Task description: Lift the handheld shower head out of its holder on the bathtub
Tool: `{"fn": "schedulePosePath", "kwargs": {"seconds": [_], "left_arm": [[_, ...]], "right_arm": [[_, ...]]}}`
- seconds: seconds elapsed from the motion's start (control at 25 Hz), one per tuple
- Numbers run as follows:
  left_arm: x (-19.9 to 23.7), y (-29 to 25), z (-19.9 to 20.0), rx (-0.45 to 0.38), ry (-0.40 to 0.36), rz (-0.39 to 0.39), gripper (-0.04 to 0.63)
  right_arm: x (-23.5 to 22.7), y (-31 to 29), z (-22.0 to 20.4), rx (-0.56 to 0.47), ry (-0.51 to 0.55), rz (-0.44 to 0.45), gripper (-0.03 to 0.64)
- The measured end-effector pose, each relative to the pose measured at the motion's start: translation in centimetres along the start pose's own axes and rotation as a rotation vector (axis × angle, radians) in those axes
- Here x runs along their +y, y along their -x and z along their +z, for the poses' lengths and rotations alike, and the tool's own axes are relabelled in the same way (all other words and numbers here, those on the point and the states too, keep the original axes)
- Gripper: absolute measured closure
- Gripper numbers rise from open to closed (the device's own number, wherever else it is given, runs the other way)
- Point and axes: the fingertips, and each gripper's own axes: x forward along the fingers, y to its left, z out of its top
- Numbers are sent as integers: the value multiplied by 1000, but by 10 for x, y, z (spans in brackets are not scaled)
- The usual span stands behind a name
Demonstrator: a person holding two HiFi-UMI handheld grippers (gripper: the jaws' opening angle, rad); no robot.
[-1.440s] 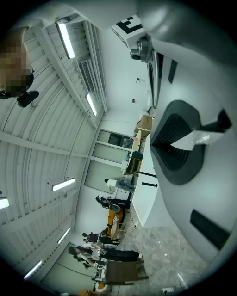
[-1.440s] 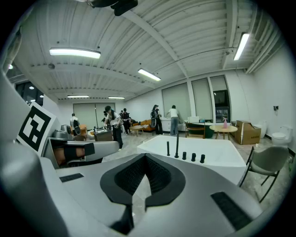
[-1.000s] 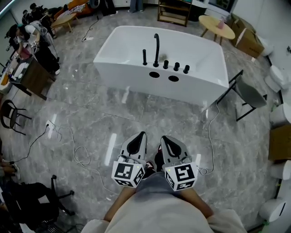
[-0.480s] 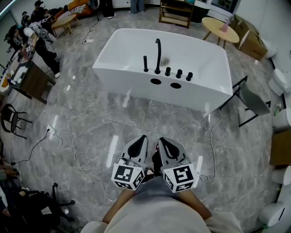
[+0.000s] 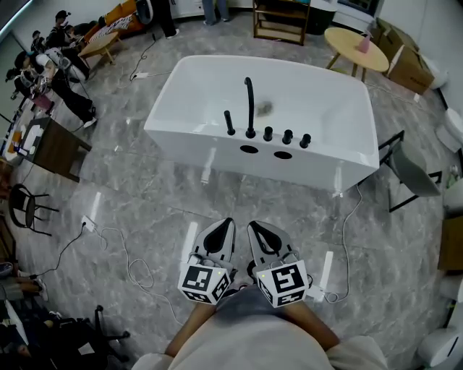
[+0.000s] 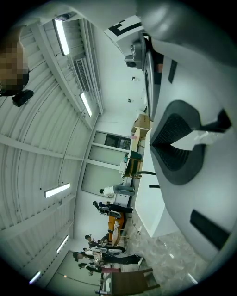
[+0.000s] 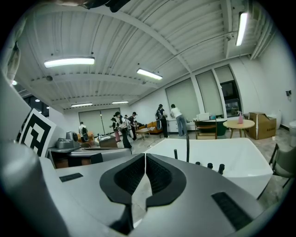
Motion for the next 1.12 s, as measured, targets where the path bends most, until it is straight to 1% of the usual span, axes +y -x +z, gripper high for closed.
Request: {"fn": "schedulePosePath", "kwargs": {"seconds": [0.16,0.36,0.48,0.6,0.72,0.84,1.12], "left_arm": [[7,-32,13,-14,-7,20,592],[13,-53,25,-40,-11,43,592],[17,-63,26,-41,0,54,592],[21,-71,26,-35,-6,62,592],[33,-84,26,-27,3,75,592],[49,-98,25,-22,21,68,592],[87,-141,29,2,56,15,592]], "right_arm": [[-25,-16,15,-21,2,16,595],[-47,-31,25,-31,8,10,595],[-55,-39,28,-31,6,13,595],[-59,-48,27,-22,1,22,595],[-64,-62,26,-2,-1,26,595],[-70,-82,27,13,10,20,595],[-85,-138,37,49,10,0,595]]}}
